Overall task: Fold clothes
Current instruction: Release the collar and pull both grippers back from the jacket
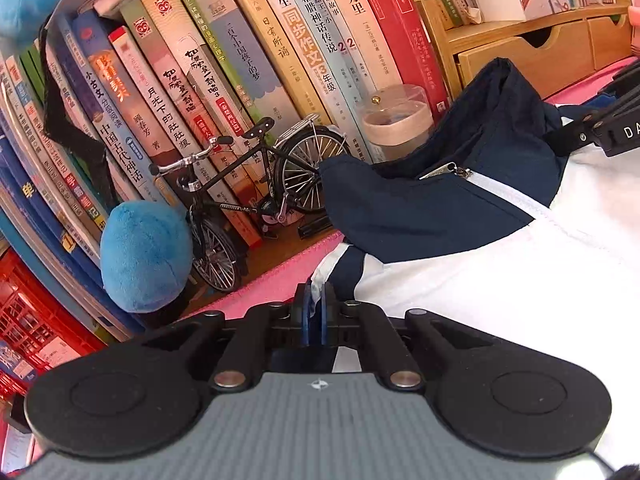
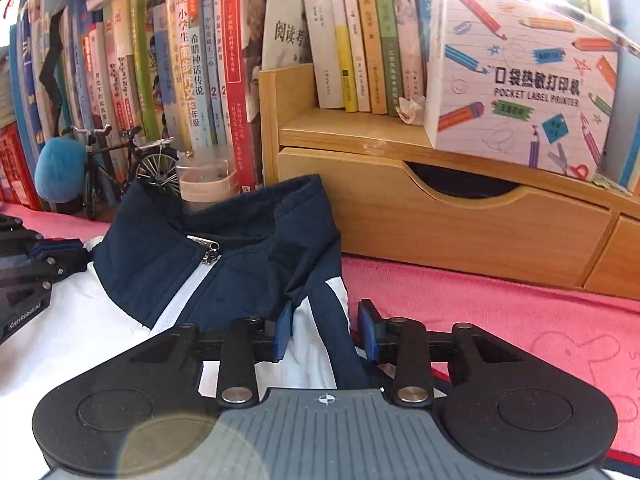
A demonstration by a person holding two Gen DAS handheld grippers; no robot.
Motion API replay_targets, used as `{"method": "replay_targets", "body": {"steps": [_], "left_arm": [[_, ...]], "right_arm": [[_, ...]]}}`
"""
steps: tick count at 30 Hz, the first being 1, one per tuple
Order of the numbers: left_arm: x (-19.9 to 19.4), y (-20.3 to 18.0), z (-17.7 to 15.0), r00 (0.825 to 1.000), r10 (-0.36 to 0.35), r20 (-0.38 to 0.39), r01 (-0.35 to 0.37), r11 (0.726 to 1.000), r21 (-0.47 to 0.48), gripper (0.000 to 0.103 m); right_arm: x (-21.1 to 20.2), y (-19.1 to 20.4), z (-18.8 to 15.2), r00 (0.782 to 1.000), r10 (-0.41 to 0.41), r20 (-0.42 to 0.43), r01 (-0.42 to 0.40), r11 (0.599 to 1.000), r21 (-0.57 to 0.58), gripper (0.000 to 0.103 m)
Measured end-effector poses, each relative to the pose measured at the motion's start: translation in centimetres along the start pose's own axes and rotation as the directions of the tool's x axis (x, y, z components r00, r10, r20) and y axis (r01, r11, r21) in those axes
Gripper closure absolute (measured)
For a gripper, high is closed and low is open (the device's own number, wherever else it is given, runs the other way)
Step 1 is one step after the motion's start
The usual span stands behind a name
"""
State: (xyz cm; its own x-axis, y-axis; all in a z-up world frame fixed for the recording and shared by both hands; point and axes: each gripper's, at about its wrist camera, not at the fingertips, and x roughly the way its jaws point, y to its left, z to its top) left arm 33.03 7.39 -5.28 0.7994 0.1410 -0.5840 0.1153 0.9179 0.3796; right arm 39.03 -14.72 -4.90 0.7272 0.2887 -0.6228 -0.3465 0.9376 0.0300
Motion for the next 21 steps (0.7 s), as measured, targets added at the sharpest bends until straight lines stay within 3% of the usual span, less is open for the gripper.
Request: {"method": "replay_targets", "body": {"steps": [4, 6, 10, 12, 14, 17, 19, 21], "left_arm": [[-5.5, 3.1, -1.5, 0.999, -0.023, 0.022, 0.025, 0.995, -0.101, 0.085], [-9.4, 4.3, -2.6, 0.996, -0.076, 0.044, 0.082, 0.982, -0.167, 0.085], [-18.0, 1.8, -5.5, 0.981, -0.171, 0.09, 0.181, 0.976, -0.119, 0.081], [-21.8, -0.5, -7.3, 0.96, -0.266, 0.094, 0.274, 0.957, -0.091, 0.078], [-24.9, -2.7, -9.2, 0.921, -0.381, 0.078, 0.386, 0.919, -0.077, 0.076], [-27.2, -5.7, -12.3, 0.877, -0.479, -0.015, 0.479, 0.877, -0.026, 0.075], [-28.4, -7.0, -14.9, 0.906, -0.422, -0.045, 0.424, 0.903, 0.063, 0.075], [-30.1, -5.9, -16.7, 0.931, -0.364, -0.024, 0.364, 0.926, 0.096, 0.073]], "right_arm": [[-6.8, 1.1, -2.6, 0.997, 0.08, 0.016, -0.078, 0.991, -0.106, 0.044], [-10.6, 2.0, -4.1, 0.992, 0.122, 0.024, -0.116, 0.977, -0.178, 0.041], [-17.5, 4.8, -9.6, 0.964, 0.261, -0.054, -0.266, 0.933, -0.244, 0.041], [-20.4, 6.8, -12.8, 0.949, 0.298, -0.1, -0.314, 0.914, -0.258, 0.041], [-23.1, 8.4, -16.1, 0.939, 0.313, -0.142, -0.341, 0.899, -0.276, 0.041], [-27.3, 9.5, -21.1, 0.939, 0.294, -0.177, -0.339, 0.878, -0.339, 0.041], [-29.8, 9.0, -23.0, 0.947, 0.283, -0.153, -0.319, 0.878, -0.356, 0.04], [-31.6, 7.9, -23.9, 0.954, 0.264, -0.141, -0.297, 0.893, -0.339, 0.04]]}}
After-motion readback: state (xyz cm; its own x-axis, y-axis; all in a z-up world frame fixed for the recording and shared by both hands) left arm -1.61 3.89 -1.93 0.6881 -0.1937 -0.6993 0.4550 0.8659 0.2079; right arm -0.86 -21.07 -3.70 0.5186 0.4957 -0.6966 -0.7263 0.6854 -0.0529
